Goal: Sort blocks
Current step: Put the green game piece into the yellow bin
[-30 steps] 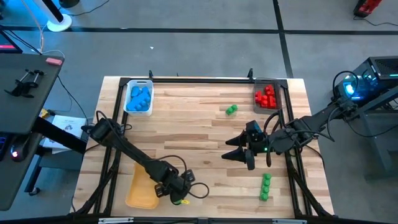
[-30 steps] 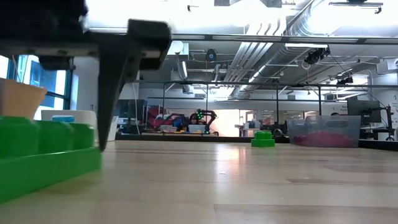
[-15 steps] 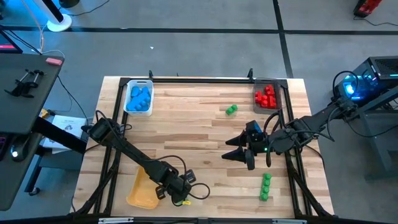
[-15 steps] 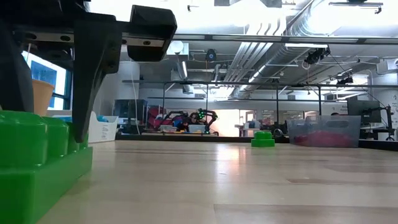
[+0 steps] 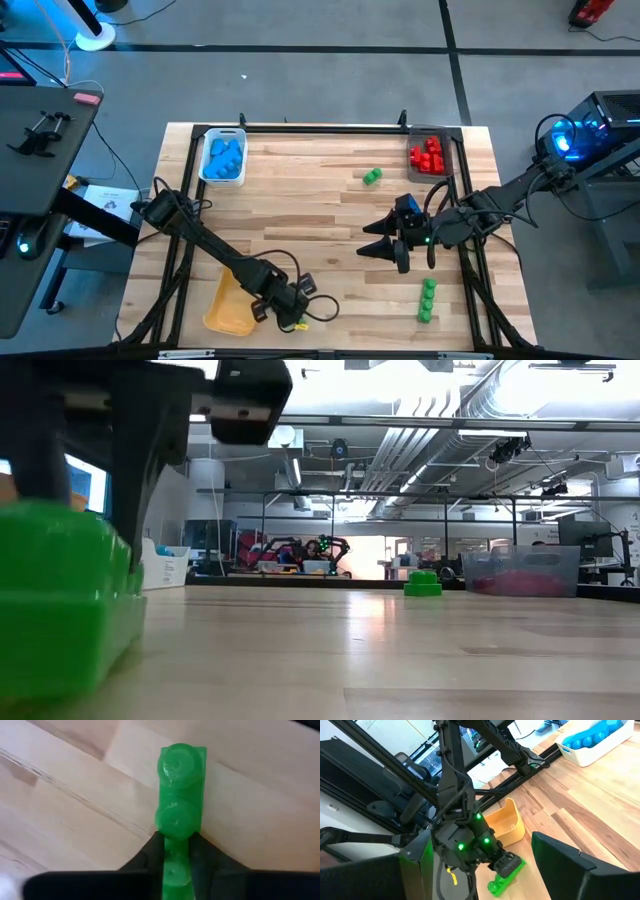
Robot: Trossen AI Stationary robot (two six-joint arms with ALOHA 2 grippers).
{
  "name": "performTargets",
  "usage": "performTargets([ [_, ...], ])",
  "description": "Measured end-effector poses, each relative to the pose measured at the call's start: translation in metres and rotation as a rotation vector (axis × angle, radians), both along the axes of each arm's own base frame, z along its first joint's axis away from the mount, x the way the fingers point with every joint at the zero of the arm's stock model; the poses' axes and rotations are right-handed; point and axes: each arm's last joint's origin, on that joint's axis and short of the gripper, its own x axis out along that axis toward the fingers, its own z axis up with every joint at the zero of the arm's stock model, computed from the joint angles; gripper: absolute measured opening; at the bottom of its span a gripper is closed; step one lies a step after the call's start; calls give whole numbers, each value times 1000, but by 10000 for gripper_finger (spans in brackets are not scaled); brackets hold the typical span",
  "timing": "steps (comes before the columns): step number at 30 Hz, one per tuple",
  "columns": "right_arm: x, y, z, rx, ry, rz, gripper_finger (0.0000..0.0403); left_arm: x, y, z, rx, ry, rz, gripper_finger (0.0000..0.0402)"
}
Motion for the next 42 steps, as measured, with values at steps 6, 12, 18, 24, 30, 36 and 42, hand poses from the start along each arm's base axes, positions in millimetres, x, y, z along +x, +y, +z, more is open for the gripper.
performTargets([
  [6, 0, 0, 0, -1, 2, 0, 240, 11, -1, 19, 1, -50, 12, 13],
  [12, 0, 0, 0, -1, 2, 0, 240, 29, 12, 39, -9, -101, 88, 1],
  [18, 0, 0, 0, -8, 2, 3, 240, 32, 29, 35, 23, -39, 153, 2],
  [24, -1, 0, -2, -17, 17, 3, 240, 35, 29, 36, -17, -59, 211, 33],
  [30, -2, -1, -5, -18, 48, 0, 240, 36, 28, 35, -32, -60, 238, 110],
  [36, -2, -1, -5, -17, 50, -1, 240, 35, 22, 28, -45, -35, 260, 192],
  [42, -2, -1, -5, -10, 49, -4, 240, 41, 23, 10, -68, 26, 277, 227],
])
